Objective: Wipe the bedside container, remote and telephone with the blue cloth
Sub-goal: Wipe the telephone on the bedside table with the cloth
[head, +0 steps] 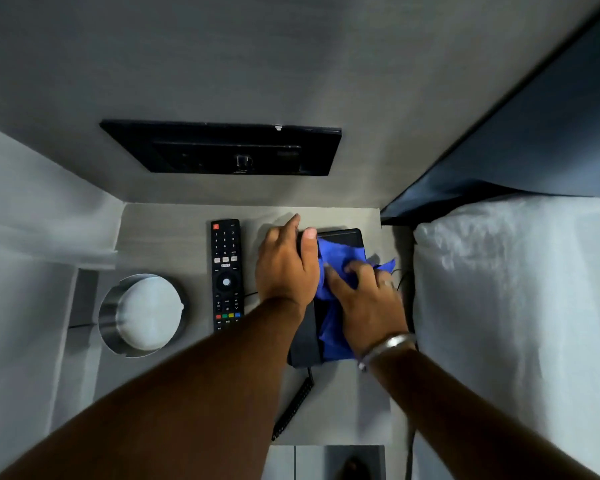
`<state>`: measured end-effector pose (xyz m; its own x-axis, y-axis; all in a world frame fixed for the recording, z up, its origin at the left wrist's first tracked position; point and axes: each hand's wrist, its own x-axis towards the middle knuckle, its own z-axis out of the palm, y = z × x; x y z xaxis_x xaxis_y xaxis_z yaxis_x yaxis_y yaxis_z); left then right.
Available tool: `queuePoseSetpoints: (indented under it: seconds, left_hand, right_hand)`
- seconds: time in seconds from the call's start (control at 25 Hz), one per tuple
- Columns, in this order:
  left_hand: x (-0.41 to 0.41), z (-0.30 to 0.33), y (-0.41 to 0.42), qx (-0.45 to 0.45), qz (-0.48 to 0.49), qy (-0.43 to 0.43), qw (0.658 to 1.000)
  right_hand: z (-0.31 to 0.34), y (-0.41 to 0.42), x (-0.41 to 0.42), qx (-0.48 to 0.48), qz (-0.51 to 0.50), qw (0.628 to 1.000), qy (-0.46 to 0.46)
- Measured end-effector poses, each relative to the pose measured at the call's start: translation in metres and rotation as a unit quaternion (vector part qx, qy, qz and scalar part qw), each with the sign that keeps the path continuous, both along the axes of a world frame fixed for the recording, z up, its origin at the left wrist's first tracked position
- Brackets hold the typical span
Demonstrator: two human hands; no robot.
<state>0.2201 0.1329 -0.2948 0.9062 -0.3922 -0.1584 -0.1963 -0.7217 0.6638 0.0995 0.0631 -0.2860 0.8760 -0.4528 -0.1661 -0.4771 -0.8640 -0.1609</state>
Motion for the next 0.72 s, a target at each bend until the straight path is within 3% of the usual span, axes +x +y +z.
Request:
queuePoseSetpoints:
  seconds: [0.16, 0.32, 0.4, 0.48, 0.6, 0.72]
  left_hand:
    - [0.002, 0.003, 0.000, 0.001, -0.007, 0.009, 1.000]
    - [0.002, 0.004, 0.001, 0.010, -0.012, -0.005, 1.000]
    - [0.001, 0.002, 0.000, 0.004, -0.015, -0.004, 1.000]
    - [0.002, 0.000, 0.000, 0.001, -0.004, -0.001, 1.000]
    - [0.002, -0.001, -0.001, -0.012, -0.002, 0.003, 1.000]
    - [0.002, -0.001, -0.001, -0.020, 0.001, -0.001, 1.000]
  right_hand:
    - [0.007, -0.023, 0.013, -0.028, 0.076, 0.993, 0.080]
    - [0.012, -0.060, -0.033, -0.029, -0.071, 0.985, 0.155]
    - [0.018, -0.055, -0.023, -0.014, -0.101, 0.992, 0.071]
    - [0.017, -0.035, 0.004, 0.022, -0.048, 0.998, -0.023]
    - [0.011, -0.021, 0.028, 0.021, 0.079, 0.996, 0.047]
    - [0.012, -0.055, 0.018, -0.003, 0.060, 0.995, 0.084]
